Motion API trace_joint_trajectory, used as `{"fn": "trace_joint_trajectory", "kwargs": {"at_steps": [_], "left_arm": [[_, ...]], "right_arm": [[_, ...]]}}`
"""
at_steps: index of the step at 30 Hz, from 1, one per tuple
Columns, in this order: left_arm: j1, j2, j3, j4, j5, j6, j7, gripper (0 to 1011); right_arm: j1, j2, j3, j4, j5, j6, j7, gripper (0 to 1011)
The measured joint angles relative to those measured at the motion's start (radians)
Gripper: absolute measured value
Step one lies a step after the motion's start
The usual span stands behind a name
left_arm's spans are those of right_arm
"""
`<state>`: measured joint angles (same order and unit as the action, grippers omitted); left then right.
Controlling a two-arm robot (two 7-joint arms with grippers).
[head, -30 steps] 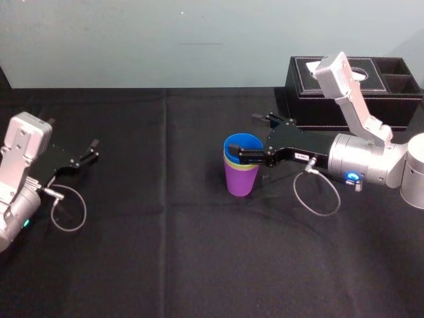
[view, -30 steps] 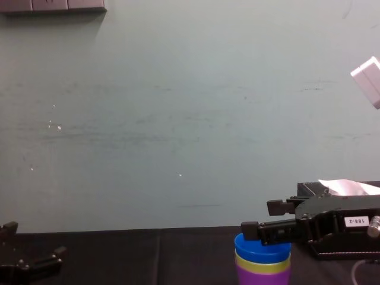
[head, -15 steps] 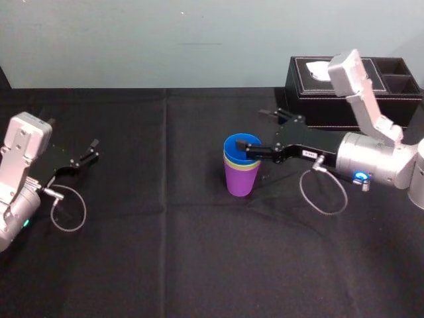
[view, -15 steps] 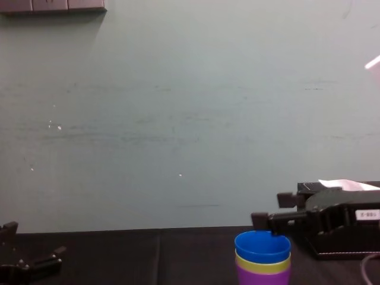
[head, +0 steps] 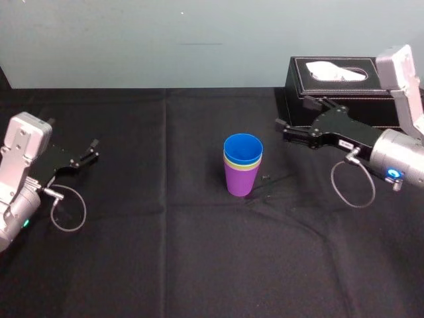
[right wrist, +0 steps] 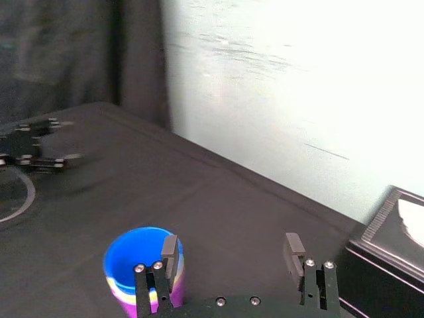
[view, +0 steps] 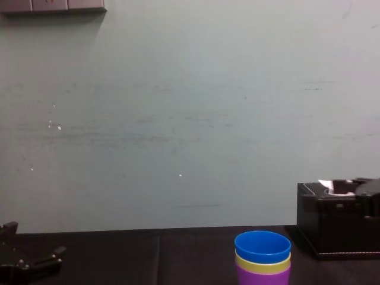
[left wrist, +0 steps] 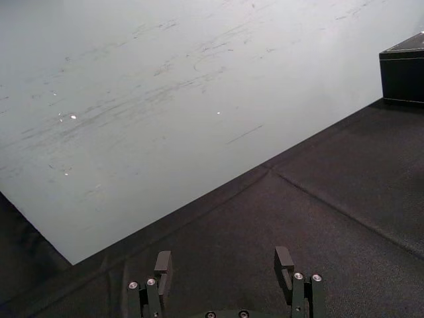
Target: Stack the three plastic cups sequentially using one hand.
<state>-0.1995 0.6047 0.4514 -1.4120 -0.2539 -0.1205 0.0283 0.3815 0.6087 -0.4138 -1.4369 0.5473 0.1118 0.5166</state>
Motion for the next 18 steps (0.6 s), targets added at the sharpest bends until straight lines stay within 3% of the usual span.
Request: {"fn": "trace_joint_trajectory", "kwargs": {"at_steps": [11, 18], "left_arm": [[0.000, 0.000, 0.000, 0.000, 0.000, 0.000, 0.000, 1011], [0.000, 0.000, 0.000, 0.000, 0.000, 0.000, 0.000, 1011]], "right_arm": [[-0.051, -0.014, 0.066, 0.054, -0.044, -0.023, -0.102, 1000], [-0.062, -0.027, 0.087, 0.092, -0.064, -0.029, -0.117, 1000]]}}
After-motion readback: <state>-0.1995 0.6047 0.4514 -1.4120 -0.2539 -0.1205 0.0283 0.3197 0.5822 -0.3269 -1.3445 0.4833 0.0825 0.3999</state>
